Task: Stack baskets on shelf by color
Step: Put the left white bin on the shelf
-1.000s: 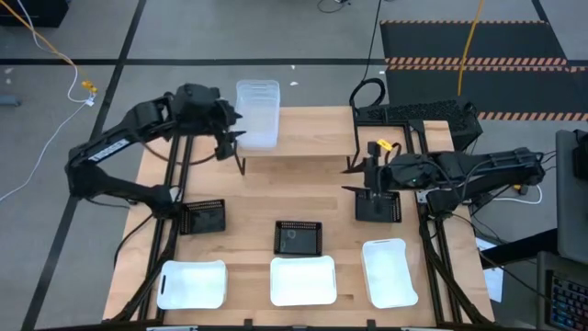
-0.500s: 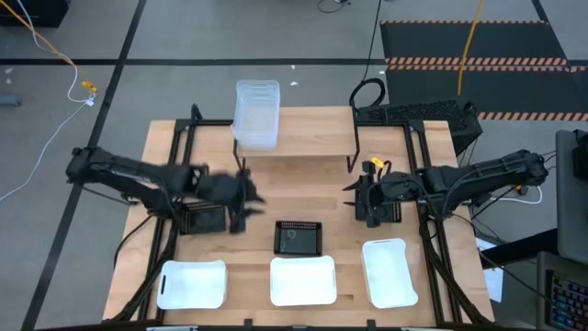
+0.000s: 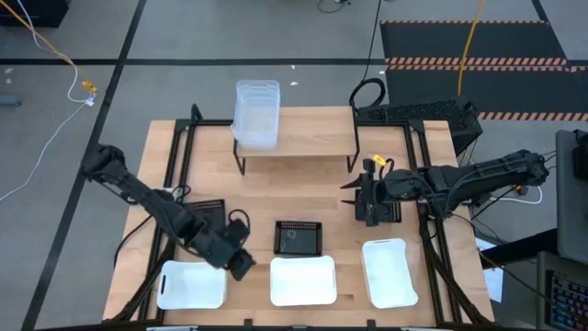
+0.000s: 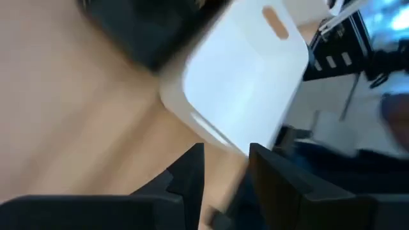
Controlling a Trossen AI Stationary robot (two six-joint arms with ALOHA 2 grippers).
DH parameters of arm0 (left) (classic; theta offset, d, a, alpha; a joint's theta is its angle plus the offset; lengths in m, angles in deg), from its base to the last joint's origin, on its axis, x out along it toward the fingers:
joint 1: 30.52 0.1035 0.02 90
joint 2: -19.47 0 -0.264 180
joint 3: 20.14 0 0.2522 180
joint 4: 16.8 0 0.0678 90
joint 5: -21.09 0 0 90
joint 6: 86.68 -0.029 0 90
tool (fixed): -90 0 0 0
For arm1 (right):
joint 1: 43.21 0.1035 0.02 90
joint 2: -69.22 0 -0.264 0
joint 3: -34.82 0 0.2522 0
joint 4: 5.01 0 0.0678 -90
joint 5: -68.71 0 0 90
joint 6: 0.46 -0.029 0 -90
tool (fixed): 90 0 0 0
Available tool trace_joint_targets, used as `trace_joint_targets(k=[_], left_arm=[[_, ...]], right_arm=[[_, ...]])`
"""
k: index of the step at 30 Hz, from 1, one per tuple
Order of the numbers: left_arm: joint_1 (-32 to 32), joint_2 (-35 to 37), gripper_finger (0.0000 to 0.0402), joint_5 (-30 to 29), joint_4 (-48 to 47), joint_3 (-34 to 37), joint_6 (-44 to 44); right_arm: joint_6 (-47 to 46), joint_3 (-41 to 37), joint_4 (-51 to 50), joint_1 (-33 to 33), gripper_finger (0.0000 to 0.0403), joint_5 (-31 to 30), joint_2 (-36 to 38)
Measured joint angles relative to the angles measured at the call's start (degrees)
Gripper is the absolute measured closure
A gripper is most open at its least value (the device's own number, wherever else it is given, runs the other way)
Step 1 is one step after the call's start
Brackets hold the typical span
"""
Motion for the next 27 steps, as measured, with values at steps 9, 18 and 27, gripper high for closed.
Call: trace_joint_targets(k=[9,18,27], left_arm=[[-5.83,-9.09,0.0278,6.14,-15.05,-11.81,28.64],[-8.95,-16.18,0.0277,11.15,-14.29,-13.00,47.62],[-9.29,-15.12,0.0277,13.99,-14.80,-14.03,53.28]], right_arm=[[-1.47,-1.78,-0.22,0.72,0.0234,-0.05,-0.03],[4.53,-4.82,1.38,0.72,0.0234,-0.14,-0.01],[11.49,-5.09,8.67,0.72,0.0234,-0.14,-0.01]])
